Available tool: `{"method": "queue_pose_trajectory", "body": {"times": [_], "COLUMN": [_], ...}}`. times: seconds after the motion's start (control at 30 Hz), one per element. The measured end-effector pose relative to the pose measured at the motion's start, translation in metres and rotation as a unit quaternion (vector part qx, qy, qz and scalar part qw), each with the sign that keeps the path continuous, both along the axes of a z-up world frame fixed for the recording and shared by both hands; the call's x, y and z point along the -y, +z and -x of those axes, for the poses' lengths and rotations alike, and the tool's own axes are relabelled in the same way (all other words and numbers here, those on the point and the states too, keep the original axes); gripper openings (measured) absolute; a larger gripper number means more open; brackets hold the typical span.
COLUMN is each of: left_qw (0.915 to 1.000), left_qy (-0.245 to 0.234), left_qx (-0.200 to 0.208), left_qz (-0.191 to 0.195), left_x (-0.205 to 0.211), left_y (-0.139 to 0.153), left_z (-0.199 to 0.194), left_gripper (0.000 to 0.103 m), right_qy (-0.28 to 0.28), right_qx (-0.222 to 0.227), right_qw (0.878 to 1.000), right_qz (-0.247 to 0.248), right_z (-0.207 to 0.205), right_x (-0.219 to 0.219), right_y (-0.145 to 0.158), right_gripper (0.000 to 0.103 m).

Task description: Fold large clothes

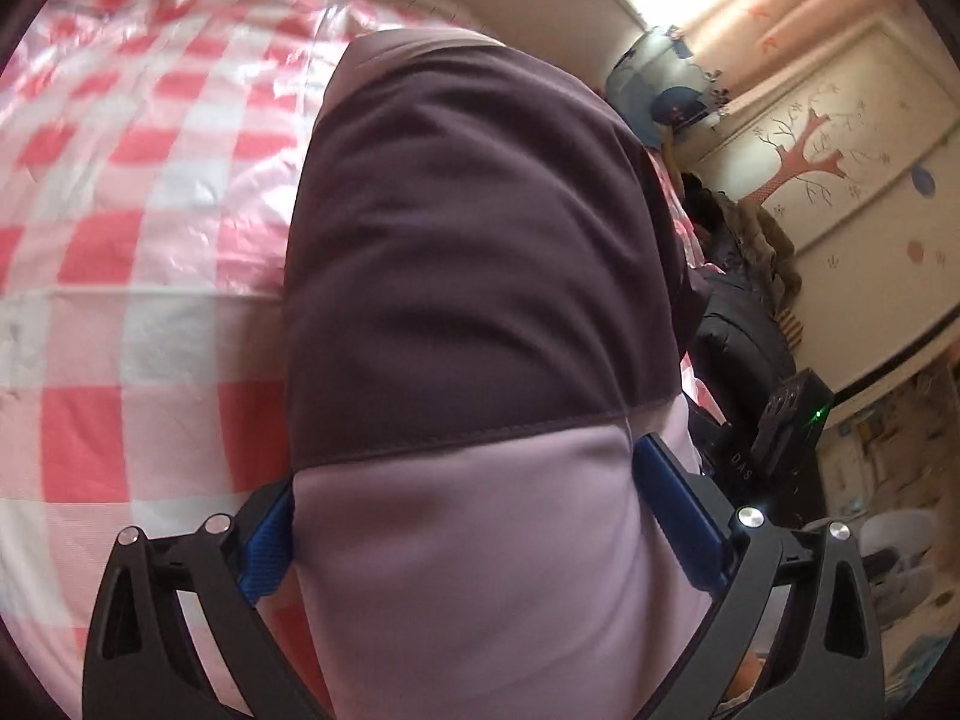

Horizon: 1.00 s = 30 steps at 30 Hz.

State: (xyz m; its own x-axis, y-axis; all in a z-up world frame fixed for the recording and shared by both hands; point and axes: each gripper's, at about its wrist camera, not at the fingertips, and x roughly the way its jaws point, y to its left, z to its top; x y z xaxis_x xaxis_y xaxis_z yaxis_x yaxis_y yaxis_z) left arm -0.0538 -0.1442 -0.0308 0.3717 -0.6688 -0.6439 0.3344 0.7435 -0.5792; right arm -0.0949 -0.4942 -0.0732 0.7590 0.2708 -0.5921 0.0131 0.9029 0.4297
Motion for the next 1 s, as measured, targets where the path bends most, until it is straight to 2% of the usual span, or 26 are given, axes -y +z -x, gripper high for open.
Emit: {"method": "queue_pose_trajectory", "body": {"times": [0.1,0.17,0.23,0.3,0.37,0.43,0.5,0.57,0.6,0.7,0.77,0.8,1.0], "left_qw": [0.9983,0.9967,0.9976,0.9969,0.9961,0.9959,0.9958,0.9957,0.9958,0.9961,0.9962,0.9962,0.9961], "left_qy": [0.014,0.028,0.042,0.060,0.069,0.070,0.068,0.065,0.063,0.056,0.053,0.052,0.039], "left_qx": [0.049,0.059,0.020,-0.025,-0.039,-0.039,-0.031,-0.029,-0.032,-0.048,-0.056,-0.056,-0.066], "left_qz": [-0.029,-0.048,-0.051,-0.045,-0.041,-0.041,-0.054,-0.060,-0.059,-0.047,-0.042,-0.043,-0.043], "left_x": [-0.014,-0.031,-0.048,-0.067,-0.078,-0.077,-0.071,-0.066,-0.070,-0.068,-0.076,-0.077,-0.076], "left_y": [0.023,0.032,0.022,0.006,-0.003,-0.007,-0.006,-0.004,-0.005,-0.007,-0.011,-0.011,-0.009], "left_z": [0.028,0.042,0.032,0.018,0.015,0.015,0.014,0.010,0.008,-0.001,0.000,0.000,-0.007], "left_gripper": [0.094,0.094,0.094,0.094,0.094,0.095,0.096,0.097,0.097,0.097,0.097,0.097,0.098], "right_qy": [0.013,0.035,0.076,0.112,0.099,0.085,0.098,0.120,0.135,0.177,0.194,0.196,0.175], "right_qx": [0.022,0.029,0.005,-0.025,-0.025,-0.046,-0.077,-0.127,-0.154,-0.190,-0.203,-0.206,-0.206], "right_qw": [0.999,0.998,0.994,0.983,0.970,0.969,0.964,0.959,0.951,0.924,0.912,0.910,0.905], "right_qz": [-0.036,-0.054,-0.073,-0.145,-0.219,-0.228,-0.234,-0.225,-0.232,-0.279,-0.298,-0.302,-0.329], "right_z": [0.013,0.016,0.006,-0.004,0.000,0.005,0.008,0.008,0.007,0.007,0.008,0.009,0.005], "right_x": [-0.019,-0.038,-0.046,-0.032,-0.003,0.022,0.035,0.034,0.030,0.017,0.005,-0.001,0.000], "right_y": [0.002,0.000,0.000,0.002,0.012,0.022,0.024,0.016,0.008,-0.013,-0.025,-0.029,-0.042], "right_gripper": [0.097,0.097,0.097,0.097,0.097,0.097,0.097,0.097,0.097,0.097,0.097,0.097,0.097]}}
